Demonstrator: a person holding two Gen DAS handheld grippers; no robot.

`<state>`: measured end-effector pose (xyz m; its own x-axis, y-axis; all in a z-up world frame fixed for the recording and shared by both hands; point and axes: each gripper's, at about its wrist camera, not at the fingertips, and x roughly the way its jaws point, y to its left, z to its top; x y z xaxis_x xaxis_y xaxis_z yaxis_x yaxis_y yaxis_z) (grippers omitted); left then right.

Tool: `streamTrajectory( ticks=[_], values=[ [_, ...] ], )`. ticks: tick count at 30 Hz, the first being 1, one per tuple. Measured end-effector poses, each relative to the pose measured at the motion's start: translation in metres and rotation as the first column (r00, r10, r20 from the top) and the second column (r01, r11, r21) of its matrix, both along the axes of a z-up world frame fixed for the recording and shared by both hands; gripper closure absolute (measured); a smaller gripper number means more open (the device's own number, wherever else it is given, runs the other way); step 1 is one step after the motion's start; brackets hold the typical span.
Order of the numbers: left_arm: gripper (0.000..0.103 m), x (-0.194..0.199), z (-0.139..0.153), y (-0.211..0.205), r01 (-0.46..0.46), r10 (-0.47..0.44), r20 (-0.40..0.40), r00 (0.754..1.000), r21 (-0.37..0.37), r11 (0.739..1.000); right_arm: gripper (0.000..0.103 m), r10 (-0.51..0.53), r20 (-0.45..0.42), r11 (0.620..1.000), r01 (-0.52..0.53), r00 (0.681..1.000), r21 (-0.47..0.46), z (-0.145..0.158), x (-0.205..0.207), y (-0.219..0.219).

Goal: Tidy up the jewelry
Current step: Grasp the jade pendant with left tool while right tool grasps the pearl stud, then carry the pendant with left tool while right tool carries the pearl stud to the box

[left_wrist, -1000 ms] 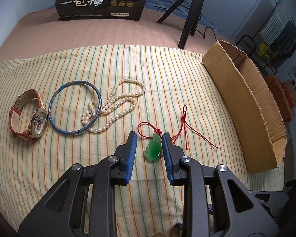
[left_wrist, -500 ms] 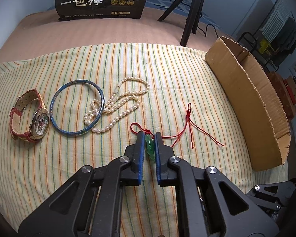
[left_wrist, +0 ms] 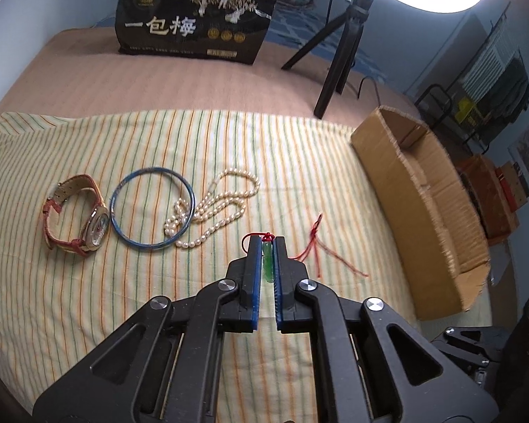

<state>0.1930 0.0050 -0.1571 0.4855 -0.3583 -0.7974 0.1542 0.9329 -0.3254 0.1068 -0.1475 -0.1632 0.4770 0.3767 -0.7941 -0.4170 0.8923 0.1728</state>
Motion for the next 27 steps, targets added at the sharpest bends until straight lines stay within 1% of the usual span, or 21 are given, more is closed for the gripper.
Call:
streamTrajectory(
  ticks=[4,11,16,19,27],
  values=[
    [0.099,-0.006,0.018,-0.002,0.004,-0.004,0.042,0.999,-0.008,1.0,0.096,-0.01,0.013,1.0,0.01,1.0,0.01,0.007,-0.003,-0.005],
    [0.099,-0.018,0.051,-0.009,0.015,-0.01,0.104,0.995,-0.051,0.999,0.096,-0.038,0.059,0.999,0.036,0.998,0.036,0.025,-0.008,-0.022],
    [0.099,-0.023,0.075,-0.018,0.028,-0.016,0.145,0.989,-0.078,0.997,0.096,-0.077,0.091,0.996,0.072,0.993,0.054,0.039,-0.013,-0.044],
    [0.099,-0.026,0.087,-0.024,0.036,-0.02,0.167,0.986,-0.09,0.995,0.096,-0.102,0.109,0.993,0.096,0.989,0.063,0.048,-0.01,-0.056],
    [0.099,-0.032,0.118,-0.055,0.075,-0.046,0.228,0.972,-0.118,0.99,0.096,-0.186,0.135,0.98,0.173,0.973,0.1,0.068,-0.011,-0.102]
  ],
)
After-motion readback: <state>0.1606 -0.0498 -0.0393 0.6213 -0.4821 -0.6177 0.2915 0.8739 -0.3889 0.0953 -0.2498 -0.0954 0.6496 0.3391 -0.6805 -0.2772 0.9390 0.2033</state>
